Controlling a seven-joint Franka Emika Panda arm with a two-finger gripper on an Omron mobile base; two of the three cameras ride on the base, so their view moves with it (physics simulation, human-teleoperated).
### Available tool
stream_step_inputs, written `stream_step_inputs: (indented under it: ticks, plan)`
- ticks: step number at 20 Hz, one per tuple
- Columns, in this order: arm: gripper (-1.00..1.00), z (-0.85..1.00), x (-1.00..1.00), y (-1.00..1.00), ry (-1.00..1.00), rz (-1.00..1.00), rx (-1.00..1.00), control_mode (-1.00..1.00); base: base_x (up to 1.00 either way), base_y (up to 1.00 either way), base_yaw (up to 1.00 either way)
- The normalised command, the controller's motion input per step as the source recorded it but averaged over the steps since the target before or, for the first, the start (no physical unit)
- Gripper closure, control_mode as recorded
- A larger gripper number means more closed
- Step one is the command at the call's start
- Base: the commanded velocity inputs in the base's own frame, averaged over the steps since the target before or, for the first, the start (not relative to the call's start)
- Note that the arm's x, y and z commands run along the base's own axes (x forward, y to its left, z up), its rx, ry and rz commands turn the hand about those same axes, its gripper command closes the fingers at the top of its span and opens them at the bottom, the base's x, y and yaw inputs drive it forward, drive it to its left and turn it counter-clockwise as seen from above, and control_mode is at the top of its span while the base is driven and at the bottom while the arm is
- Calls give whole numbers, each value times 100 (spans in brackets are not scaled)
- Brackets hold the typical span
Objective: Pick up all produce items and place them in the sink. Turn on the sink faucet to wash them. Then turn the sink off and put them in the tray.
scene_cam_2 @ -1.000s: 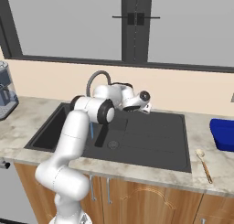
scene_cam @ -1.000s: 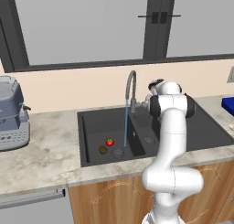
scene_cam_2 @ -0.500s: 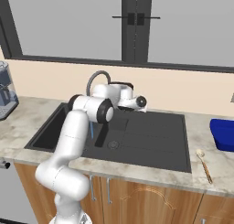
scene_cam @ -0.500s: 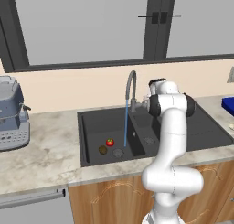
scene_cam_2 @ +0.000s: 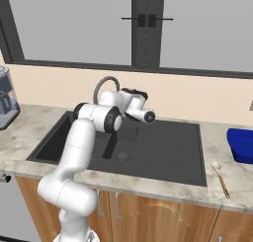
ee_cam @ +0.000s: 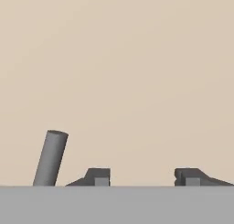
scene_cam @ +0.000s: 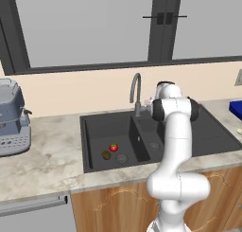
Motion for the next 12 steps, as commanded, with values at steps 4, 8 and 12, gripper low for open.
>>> stream_step_inputs:
  ticks: [4, 8, 12]
  plan:
    - [-100, 60, 79, 95, -11, 5, 0, -100, 0, 0, 0]
    - [-100, 84, 30, 27, -6, 1, -1, -100, 0, 0, 0]
    - [-100, 100, -58, -22, 0, 0, -4, -100, 0, 0, 0]
